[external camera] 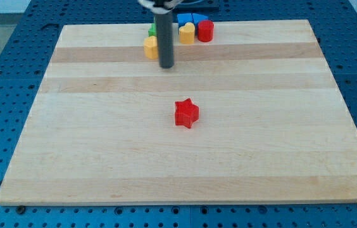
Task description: Move the yellow hexagon slightly to the right
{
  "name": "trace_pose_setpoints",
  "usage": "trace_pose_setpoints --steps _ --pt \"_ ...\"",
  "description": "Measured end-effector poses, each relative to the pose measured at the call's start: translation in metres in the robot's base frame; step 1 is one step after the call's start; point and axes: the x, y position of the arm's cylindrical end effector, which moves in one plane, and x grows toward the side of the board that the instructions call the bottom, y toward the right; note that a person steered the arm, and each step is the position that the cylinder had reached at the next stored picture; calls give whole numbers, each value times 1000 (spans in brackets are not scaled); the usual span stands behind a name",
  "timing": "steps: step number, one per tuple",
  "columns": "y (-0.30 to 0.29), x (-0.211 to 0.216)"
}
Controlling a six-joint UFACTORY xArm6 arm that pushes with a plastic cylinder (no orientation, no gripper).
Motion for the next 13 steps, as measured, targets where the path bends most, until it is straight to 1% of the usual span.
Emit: trace_pose_setpoints --steps 1,2,3,4,6,7,8,10,12,13 --pt "-69 11" --pt "-101 2" --pt "-101 -22" --pt "-89 -42" --pt "-11 -43" --pt "16 -43" --pt "32 -43" --pt "33 -41" --pt "-65 -38" --pt "-91 -55"
